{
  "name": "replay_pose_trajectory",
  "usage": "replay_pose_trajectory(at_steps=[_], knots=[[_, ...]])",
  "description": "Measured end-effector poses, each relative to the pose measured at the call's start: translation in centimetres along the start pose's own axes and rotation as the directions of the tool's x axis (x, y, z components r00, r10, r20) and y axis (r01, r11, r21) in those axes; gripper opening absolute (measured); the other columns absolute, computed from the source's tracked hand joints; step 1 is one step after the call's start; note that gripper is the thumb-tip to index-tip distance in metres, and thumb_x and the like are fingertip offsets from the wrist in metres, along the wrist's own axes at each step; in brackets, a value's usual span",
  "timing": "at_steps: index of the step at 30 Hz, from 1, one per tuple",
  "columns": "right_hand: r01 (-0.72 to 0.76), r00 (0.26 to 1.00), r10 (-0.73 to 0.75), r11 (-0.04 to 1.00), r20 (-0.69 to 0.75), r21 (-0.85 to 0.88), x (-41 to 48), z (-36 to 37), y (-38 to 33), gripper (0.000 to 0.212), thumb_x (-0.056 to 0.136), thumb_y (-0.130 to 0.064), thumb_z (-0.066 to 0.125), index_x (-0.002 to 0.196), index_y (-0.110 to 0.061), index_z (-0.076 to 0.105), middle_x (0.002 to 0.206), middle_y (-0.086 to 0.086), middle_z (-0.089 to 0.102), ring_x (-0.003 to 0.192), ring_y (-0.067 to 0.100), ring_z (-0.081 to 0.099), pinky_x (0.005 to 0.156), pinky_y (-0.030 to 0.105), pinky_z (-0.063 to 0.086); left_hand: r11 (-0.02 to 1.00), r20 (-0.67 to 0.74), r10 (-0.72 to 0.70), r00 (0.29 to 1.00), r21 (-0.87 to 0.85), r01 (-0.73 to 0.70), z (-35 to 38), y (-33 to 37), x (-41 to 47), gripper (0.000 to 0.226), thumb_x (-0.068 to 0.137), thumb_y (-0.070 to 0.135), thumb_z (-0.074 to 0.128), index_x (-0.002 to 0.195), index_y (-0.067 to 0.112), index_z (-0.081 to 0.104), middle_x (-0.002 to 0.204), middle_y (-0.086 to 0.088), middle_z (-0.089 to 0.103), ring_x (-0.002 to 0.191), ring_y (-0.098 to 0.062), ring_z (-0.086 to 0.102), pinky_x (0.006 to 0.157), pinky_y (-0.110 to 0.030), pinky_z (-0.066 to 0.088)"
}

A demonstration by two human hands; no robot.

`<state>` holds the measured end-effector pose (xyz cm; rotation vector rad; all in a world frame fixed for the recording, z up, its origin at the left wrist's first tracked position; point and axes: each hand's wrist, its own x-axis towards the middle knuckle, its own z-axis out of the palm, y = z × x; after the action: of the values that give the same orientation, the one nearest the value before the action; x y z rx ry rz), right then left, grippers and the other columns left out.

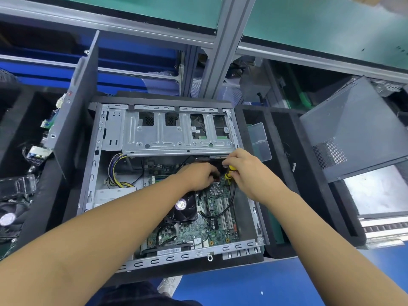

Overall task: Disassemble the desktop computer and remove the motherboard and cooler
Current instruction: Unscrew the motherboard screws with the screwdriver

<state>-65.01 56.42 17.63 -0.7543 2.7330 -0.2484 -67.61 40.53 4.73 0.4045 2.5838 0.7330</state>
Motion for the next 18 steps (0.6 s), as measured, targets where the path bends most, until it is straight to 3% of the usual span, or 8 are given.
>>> replay_pose_trajectory(at_steps=[3, 8, 13, 18], knots=[[-0.006, 1.000, 0.006, 1.000, -0.007, -0.001, -0.1, -0.8, 0.4, 0.033, 0.098, -0.008, 0.057, 0.130, -0.013, 0.061, 0.126, 0.003, 0.054, 0.113, 0.024, 0.056, 0.099, 0.033, 0.043, 1.000, -0.010, 0.001, 1.000, 0.022, -0.001, 0.4, 0.6, -0.1, 0.041, 0.092, 0.021, 0.051, 0.130, 0.032, 0.062, 0.118, -0.004, 0.069, 0.105, -0.026, 0.062, 0.079, -0.032, 0.048], [-0.031, 0.999, 0.032, 0.999, -0.034, 0.030, -0.5, -1.9, 0.7, 0.031, 0.097, -0.010, 0.059, 0.127, -0.015, 0.063, 0.122, -0.001, 0.055, 0.110, 0.021, 0.055, 0.096, 0.025, 0.040, 1.000, -0.016, -0.020, 1.000, -0.015, 0.019, 1.0, 0.4, -0.4, 0.051, 0.088, 0.026, 0.065, 0.138, 0.030, 0.056, 0.122, -0.007, 0.067, 0.104, -0.027, 0.064, 0.073, -0.027, 0.044], [-0.044, 0.993, 0.054, 0.994, -0.101, 0.095, -0.7, -2.9, 0.7, 0.027, 0.096, -0.011, 0.060, 0.123, -0.017, 0.064, 0.117, -0.003, 0.056, 0.097, 0.012, 0.049, 0.085, 0.015, 0.032, 0.999, -0.002, -0.020, 1.000, -0.027, 0.020, 1.0, 0.1, -0.8, 0.067, 0.078, 0.049, 0.078, 0.138, 0.028, 0.056, 0.133, -0.002, 0.063, 0.120, -0.025, 0.059, 0.099, -0.039, 0.049], [-0.059, 0.990, 0.074, 0.990, -0.117, 0.126, -1.1, -4.0, 0.4, 0.028, 0.097, -0.012, 0.059, 0.124, -0.017, 0.064, 0.122, -0.002, 0.057, 0.107, 0.017, 0.053, 0.096, 0.027, 0.041, 0.998, -0.040, -0.037, 0.999, -0.060, 0.035, 1.0, 0.0, -1.3, 0.069, 0.077, 0.054, 0.077, 0.135, 0.021, 0.059, 0.130, -0.001, 0.064, 0.118, -0.022, 0.059, 0.100, -0.040, 0.048]])
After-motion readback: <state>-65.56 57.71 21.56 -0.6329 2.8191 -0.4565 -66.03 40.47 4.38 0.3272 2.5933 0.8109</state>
